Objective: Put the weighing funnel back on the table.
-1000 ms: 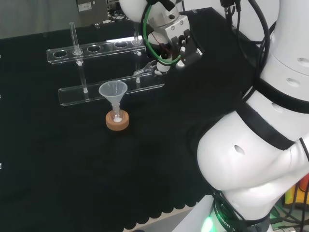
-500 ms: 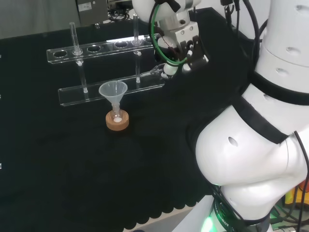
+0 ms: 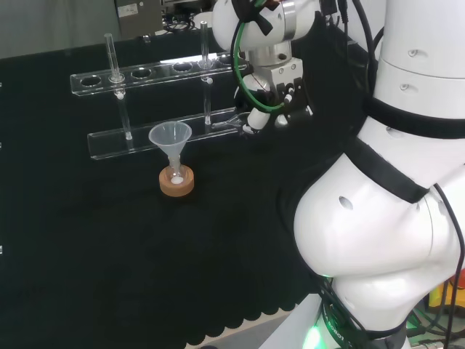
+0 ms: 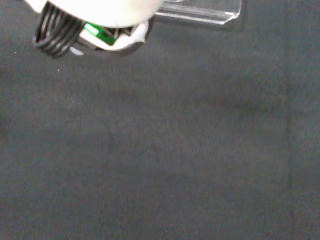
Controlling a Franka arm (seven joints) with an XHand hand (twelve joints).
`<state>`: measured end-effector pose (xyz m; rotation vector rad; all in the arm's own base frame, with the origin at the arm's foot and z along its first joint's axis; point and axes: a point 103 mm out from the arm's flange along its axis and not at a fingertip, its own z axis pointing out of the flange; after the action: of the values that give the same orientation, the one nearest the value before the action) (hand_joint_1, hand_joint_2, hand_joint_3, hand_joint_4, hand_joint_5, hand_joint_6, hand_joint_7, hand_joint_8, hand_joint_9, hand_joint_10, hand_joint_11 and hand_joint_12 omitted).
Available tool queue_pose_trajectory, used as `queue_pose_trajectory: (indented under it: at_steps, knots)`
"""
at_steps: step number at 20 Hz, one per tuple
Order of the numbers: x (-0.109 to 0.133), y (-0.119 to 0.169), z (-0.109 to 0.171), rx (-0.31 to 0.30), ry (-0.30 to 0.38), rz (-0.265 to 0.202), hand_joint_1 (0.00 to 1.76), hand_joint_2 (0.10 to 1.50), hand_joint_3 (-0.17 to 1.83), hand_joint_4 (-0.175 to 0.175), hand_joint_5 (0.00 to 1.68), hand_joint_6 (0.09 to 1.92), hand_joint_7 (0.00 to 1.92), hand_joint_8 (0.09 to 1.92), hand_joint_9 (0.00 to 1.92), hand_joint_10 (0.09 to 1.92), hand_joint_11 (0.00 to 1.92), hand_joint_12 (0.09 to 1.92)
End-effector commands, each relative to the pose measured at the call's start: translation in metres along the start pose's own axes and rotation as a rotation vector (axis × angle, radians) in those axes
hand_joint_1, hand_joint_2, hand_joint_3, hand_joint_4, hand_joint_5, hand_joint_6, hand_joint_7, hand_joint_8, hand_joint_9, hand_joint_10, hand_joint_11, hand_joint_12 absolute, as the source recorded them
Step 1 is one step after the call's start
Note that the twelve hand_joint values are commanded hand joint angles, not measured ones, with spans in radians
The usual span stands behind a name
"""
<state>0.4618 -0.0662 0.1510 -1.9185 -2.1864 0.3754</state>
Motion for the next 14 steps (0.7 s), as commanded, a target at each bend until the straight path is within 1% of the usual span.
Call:
queue_pose_trajectory:
  at_steps: [1, 6, 14]
  knots:
    - [-0.005, 0.007, 0.028, 0.002, 0.056, 0.005, 1.08, 0.64, 0.84, 0.175, 1.11, 1.04, 0.89, 0.71, 1.05, 0.53, 0.48, 1.29]
    - [-0.006, 0.011, 0.039, 0.01, 0.073, -0.003, 1.08, 0.64, 0.84, 0.175, 1.11, 1.05, 0.89, 0.71, 1.04, 0.53, 0.48, 1.29]
    - [-0.005, 0.017, 0.049, 0.01, 0.058, -0.01, 1.08, 0.65, 0.84, 0.175, 1.11, 1.05, 0.89, 0.72, 1.03, 0.53, 0.48, 1.29]
